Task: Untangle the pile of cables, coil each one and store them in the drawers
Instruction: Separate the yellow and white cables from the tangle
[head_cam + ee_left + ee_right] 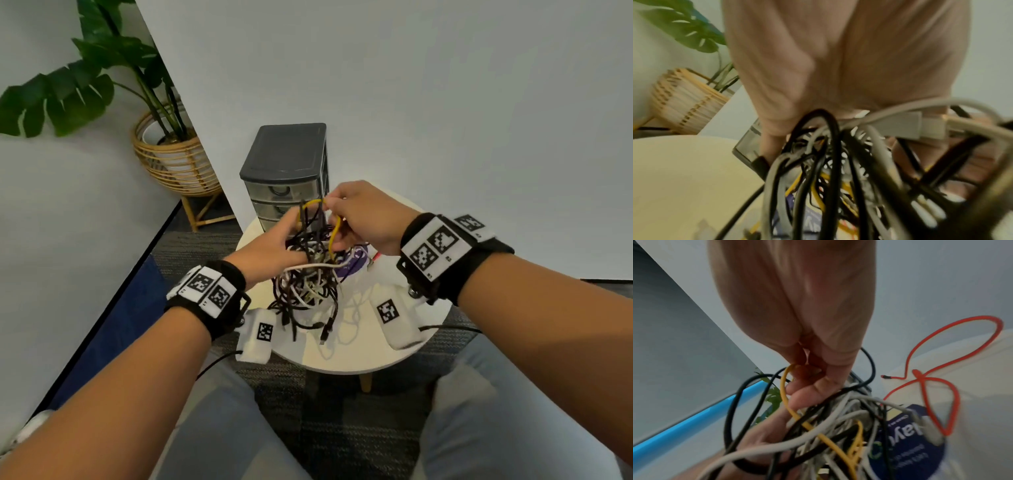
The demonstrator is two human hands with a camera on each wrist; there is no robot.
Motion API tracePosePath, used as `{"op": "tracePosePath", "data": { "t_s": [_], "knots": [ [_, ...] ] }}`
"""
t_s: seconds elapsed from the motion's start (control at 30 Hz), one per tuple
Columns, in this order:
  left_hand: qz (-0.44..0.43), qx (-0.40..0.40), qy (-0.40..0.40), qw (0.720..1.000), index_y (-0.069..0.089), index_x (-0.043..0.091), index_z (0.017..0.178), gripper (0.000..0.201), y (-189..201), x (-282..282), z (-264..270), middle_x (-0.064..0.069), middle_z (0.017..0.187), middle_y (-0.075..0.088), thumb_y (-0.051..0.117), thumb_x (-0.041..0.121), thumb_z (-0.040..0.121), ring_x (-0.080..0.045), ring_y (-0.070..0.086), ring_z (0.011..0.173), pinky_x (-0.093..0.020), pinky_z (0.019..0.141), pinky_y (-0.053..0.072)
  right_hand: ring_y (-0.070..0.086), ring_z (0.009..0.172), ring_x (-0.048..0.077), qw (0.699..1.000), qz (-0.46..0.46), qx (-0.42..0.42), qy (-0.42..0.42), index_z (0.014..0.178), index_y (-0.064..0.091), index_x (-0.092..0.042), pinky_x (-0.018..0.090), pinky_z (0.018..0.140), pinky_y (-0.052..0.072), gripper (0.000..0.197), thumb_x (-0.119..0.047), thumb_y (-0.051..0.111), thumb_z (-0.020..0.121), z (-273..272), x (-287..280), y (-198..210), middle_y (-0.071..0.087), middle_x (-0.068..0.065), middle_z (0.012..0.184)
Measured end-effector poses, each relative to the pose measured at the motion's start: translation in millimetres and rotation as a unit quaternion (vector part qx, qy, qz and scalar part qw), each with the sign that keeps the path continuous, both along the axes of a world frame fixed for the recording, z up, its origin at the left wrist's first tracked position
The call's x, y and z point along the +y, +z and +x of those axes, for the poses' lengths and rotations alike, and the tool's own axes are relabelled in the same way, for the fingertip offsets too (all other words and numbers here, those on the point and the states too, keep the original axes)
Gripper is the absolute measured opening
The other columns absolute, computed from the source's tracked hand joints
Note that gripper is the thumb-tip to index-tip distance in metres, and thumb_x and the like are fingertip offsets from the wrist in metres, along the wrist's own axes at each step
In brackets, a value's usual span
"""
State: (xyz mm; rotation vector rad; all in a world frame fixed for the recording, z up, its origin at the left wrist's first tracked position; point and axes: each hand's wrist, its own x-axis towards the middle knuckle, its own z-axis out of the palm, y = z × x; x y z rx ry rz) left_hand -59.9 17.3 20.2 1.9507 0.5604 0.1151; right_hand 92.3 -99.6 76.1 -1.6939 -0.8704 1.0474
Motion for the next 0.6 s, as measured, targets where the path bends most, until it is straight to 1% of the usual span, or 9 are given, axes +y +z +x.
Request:
{"op": "tracePosePath", "data": {
  "t_s": [0.07, 0.13, 0.2, 0.27, 0.33, 0.4, 0.43, 0.5, 0.6],
  "knots": [
    [-0.076, -0.028, 0.037, 0.996, 0.047, 0.039, 0.144, 0.059, 5, 4, -1, 0.003, 0.137, 0.063, 0.063, 0.013, 0.094, -0.012, 0.057, 0.130, -0.032, 0.108, 0.047, 0.056, 0.046, 0.014, 0.997, 0.006, 0.074, -0.030, 0.100, 0.056, -0.002, 0.028, 0.049, 0.058, 0.014, -0.005, 0.044, 0.106, -4, 8, 11, 0.050, 0.010, 0.072],
    [-0.150, -0.038, 0.081, 0.985, 0.058, 0.038, 0.139, 0.041, 9, 10, -2, -0.005, 0.134, 0.067, 0.056, 0.038, 0.098, -0.027, 0.058, 0.130, -0.053, 0.114, 0.040, 0.056, 0.044, 0.014, 0.989, -0.002, 0.135, -0.057, 0.104, 0.056, 0.000, 0.030, 0.051, 0.060, 0.011, -0.003, 0.045, 0.105, -7, 16, 19, 0.049, 0.010, 0.069],
    [-0.187, -0.041, 0.132, 0.972, 0.064, 0.037, 0.134, 0.053, 13, 16, -5, -0.006, 0.133, 0.068, 0.055, 0.067, 0.092, -0.031, 0.058, 0.130, -0.061, 0.117, 0.033, 0.059, 0.044, 0.015, 0.984, -0.014, 0.157, -0.077, 0.105, 0.058, 0.002, 0.033, 0.059, 0.062, 0.011, -0.003, 0.048, 0.104, -7, 22, 22, 0.052, 0.010, 0.067],
    [-0.145, -0.041, 0.149, 0.977, 0.057, 0.046, 0.139, 0.069, 20, 18, -7, 0.001, 0.141, 0.062, 0.053, 0.083, 0.081, -0.024, 0.055, 0.133, -0.056, 0.117, 0.033, 0.063, 0.050, 0.017, 0.981, -0.030, 0.171, -0.092, 0.106, 0.059, 0.003, 0.035, 0.063, 0.063, 0.013, -0.003, 0.048, 0.104, -7, 26, 22, 0.055, 0.010, 0.065],
    [-0.059, -0.003, 0.082, 0.995, 0.033, 0.044, 0.155, 0.093, 27, 16, -6, 0.012, 0.143, 0.053, 0.066, 0.080, 0.076, -0.005, 0.052, 0.130, -0.037, 0.114, 0.037, 0.065, 0.057, 0.019, 0.975, -0.048, 0.191, -0.098, 0.104, 0.059, 0.004, 0.036, 0.068, 0.063, 0.014, -0.004, 0.047, 0.105, -6, 30, 20, 0.058, 0.010, 0.063],
    [0.050, 0.071, 0.004, 0.996, 0.010, 0.039, 0.161, 0.120, 31, 8, -2, 0.015, 0.139, 0.056, 0.083, 0.065, 0.069, 0.001, 0.055, 0.123, -0.029, 0.107, 0.043, 0.067, 0.061, 0.022, 0.970, -0.057, 0.213, -0.098, 0.100, 0.059, 0.006, 0.036, 0.072, 0.064, 0.016, -0.004, 0.047, 0.105, -8, 32, 19, 0.062, 0.011, 0.055],
    [0.101, 0.099, -0.006, 0.990, 0.008, 0.039, 0.160, 0.125, 29, 6, 1, 0.012, 0.138, 0.059, 0.087, 0.062, 0.066, -0.005, 0.059, 0.122, -0.032, 0.106, 0.046, 0.069, 0.060, 0.023, 0.968, -0.055, 0.223, -0.096, 0.099, 0.058, 0.007, 0.037, 0.070, 0.064, 0.016, -0.003, 0.047, 0.105, -9, 33, 19, 0.063, 0.011, 0.052],
    [0.175, 0.120, 0.025, 0.977, 0.019, 0.036, 0.156, 0.112, 24, 5, 5, 0.006, 0.131, 0.064, 0.087, 0.052, 0.069, -0.017, 0.063, 0.115, -0.036, 0.101, 0.051, 0.072, 0.063, 0.025, 0.966, -0.047, 0.237, -0.089, 0.099, 0.058, 0.008, 0.038, 0.068, 0.064, 0.015, -0.003, 0.049, 0.104, -13, 32, 19, 0.066, 0.014, 0.056],
    [0.218, 0.130, 0.045, 0.966, 0.034, 0.034, 0.148, 0.086, 18, 5, 7, 0.003, 0.123, 0.065, 0.085, 0.037, 0.079, -0.021, 0.063, 0.111, -0.033, 0.090, 0.049, 0.074, 0.076, 0.030, 0.978, -0.033, 0.194, -0.074, 0.102, 0.061, 0.010, 0.040, 0.081, 0.063, 0.015, -0.002, 0.051, 0.102, -13, 25, 19, 0.068, 0.017, 0.070]
  ]
}}
